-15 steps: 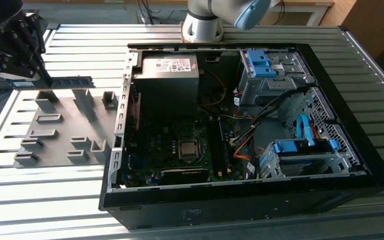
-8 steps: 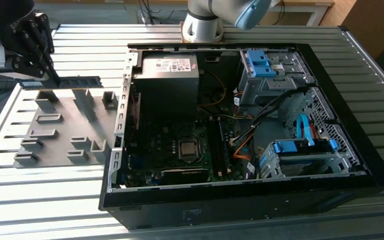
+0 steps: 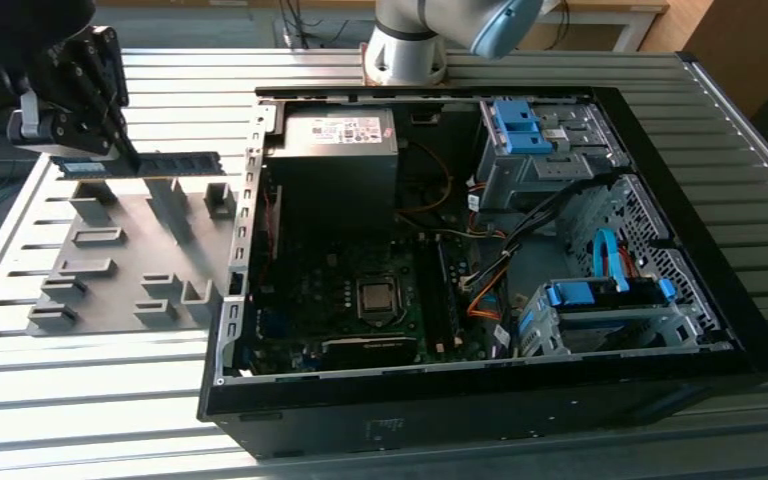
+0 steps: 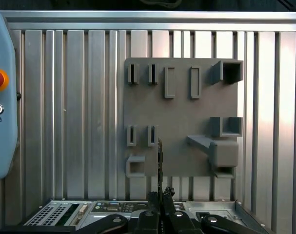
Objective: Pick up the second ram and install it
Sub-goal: 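Pick up the second ram and move it above second insertion slot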
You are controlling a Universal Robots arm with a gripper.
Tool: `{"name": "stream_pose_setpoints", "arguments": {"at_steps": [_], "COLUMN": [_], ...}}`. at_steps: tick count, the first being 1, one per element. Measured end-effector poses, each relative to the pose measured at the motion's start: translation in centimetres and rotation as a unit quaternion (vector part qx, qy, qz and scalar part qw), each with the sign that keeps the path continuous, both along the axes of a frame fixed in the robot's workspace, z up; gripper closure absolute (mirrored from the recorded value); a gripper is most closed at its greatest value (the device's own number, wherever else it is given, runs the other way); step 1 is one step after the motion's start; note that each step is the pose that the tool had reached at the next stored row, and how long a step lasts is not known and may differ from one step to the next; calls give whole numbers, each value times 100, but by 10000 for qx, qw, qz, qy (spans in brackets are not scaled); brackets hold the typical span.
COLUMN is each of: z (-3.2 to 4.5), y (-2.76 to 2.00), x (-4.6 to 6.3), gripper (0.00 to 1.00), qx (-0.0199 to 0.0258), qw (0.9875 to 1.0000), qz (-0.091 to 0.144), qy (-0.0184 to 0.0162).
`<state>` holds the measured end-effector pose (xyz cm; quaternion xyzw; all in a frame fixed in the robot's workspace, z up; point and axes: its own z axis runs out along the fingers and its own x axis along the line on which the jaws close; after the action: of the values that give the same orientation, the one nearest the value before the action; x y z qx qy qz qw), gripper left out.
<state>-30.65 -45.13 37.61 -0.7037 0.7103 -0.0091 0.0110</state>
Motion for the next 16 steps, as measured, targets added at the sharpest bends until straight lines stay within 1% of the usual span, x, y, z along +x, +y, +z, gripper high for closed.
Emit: {"name": "stream_pose_setpoints", "arguments": {"at_steps": [16], "z": [0], "y": [0], "x": [275], "gripper": [86], "qx": [0], "qw": [10000], "qz": [0], "qy": [0]}}
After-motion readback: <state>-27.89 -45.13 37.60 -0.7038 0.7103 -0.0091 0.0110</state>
